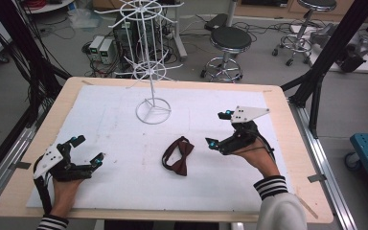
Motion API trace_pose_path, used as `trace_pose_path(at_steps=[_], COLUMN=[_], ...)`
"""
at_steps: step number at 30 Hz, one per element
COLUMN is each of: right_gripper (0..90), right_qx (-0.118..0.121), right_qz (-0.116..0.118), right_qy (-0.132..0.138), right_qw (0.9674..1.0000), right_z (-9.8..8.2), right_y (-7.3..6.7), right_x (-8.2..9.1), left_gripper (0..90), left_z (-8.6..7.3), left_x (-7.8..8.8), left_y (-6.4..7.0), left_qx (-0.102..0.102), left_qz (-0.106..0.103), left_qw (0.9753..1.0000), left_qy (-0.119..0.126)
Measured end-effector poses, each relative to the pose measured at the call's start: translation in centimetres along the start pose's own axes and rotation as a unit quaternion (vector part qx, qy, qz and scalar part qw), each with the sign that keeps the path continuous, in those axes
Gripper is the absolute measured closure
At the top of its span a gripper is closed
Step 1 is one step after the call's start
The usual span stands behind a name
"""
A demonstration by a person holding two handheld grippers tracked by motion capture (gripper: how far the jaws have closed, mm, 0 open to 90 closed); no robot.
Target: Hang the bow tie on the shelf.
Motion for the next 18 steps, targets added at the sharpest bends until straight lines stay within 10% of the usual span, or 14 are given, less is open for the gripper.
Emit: trace_pose_path(at_steps=[18], right_gripper=[0.6], right_qx=[0.055], right_qz=[0.095], right_qy=[-0.081], right_qw=[0.9907], right_z=[1.5], right_y=[0.6], right_x=[-3.9], left_gripper=[1.8], left_z=[0.0], left_x=[0.0], left_y=[0.0], left_qx=[0.0], left_qz=[0.0], left_qw=[1.0], left_qy=[0.0])
Point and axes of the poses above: each handheld gripper's, and its own axes: x roughly backward along the jaws, z roughly out of its top, y roughly to its right, the point moved 5 cm from there along -x, roughly forward along the jaws, and after that the axes turned 13 degrees about z, right-handed, at the moved point
